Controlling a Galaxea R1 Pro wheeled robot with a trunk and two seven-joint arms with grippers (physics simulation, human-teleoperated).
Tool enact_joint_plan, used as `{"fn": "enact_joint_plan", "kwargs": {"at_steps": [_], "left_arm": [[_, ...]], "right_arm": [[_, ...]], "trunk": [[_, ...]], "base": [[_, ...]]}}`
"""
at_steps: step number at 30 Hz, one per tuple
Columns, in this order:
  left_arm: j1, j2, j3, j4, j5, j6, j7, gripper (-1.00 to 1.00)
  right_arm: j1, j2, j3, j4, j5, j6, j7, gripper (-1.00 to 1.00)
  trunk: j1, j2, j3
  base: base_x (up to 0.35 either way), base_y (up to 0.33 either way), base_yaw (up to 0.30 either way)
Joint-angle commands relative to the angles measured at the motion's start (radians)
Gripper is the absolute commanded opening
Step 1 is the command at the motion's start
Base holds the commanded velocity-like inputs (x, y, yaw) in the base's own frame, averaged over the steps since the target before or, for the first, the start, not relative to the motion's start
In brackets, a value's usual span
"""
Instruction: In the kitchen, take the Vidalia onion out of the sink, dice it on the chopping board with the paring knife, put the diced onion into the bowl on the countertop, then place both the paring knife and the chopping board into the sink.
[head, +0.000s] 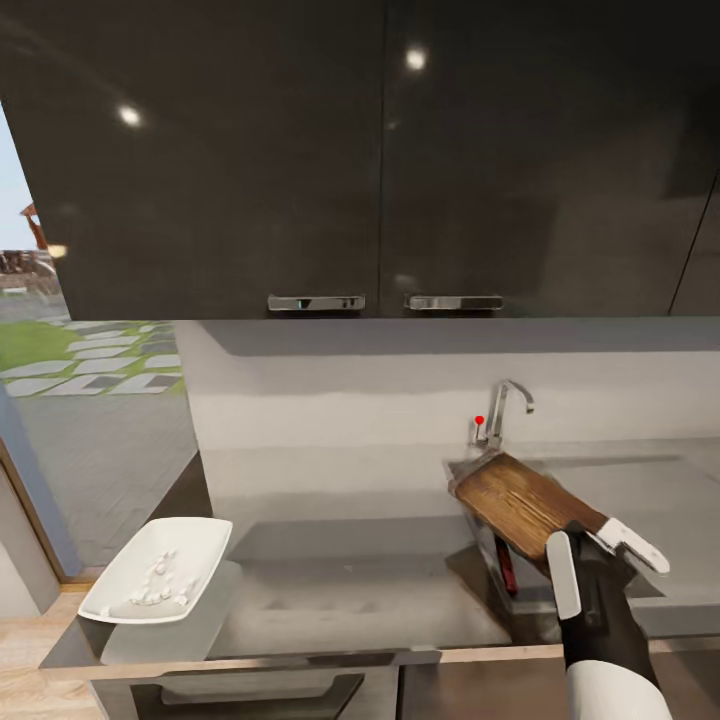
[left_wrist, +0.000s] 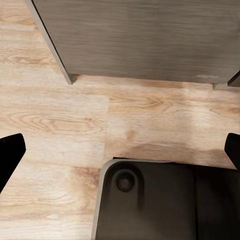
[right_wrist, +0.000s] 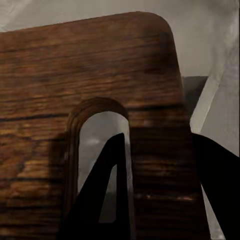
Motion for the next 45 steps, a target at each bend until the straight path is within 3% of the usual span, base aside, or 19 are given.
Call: {"fn": "enact_joint_plan", "kwargs": {"at_steps": [1,6,8,14,29,35,40,45], "left_arm": [[0.001,-0.001,0.009,-0.002,-0.009,-0.001,-0.006,1.0],[0.001,-0.001,0.009,-0.002,-0.009,-0.001,-0.006,1.0],[0.001,-0.001,0.009,-0.002,-0.009,-0.001,-0.006,1.0],[0.001,-0.001,0.009,-0.006,-0.009,-0.001,-0.006,1.0],[0.0,-0.001,0.01,-0.005,-0.007,-0.001,-0.004,1.0],[0.0,-0.001,0.01,-0.005,-0.008,-0.001,-0.004,1.0],[0.0,-0.001,0.01,-0.005,-0.007,-0.001,-0.004,1.0],[0.0,-0.001,0.01,-0.005,-0.007,-0.001,-0.005,1.0]], "right_arm": [[0.0,0.002,0.003,0.003,-0.03,-0.019,-0.031,-1.0],[0.0,0.013,0.021,0.008,-0.036,-0.083,-0.163,-1.0],[0.0,0.02,0.022,-0.002,-0.04,-0.09,-0.185,-1.0],[0.0,0.03,0.023,-0.015,-0.097,-0.085,-0.21,-1.0],[0.0,0.03,0.02,-0.002,-0.135,-0.089,-0.213,-1.0],[0.0,0.03,-0.001,0.0,-0.136,-0.091,-0.215,-1.0],[0.0,0.033,-0.068,0.033,-0.136,-0.094,-0.215,-1.0],[0.0,0.033,-0.091,0.077,-0.136,-0.114,-0.215,-1.0]], "trunk": [[0.0,0.0,0.0],[0.0,0.0,0.0],[0.0,0.0,0.0],[0.0,0.0,0.0],[0.0,0.0,-0.02],[0.0,0.0,-0.029],[0.0,0.0,-0.037],[0.0,0.0,-0.045]], "base": [[0.0,0.0,0.0],[0.022,-0.023,0.0],[0.17,-0.167,0.0],[0.226,-0.187,0.0],[0.144,-0.011,0.0],[0.121,0.0,0.0],[0.019,0.0,0.0],[0.001,0.0,0.0]]}}
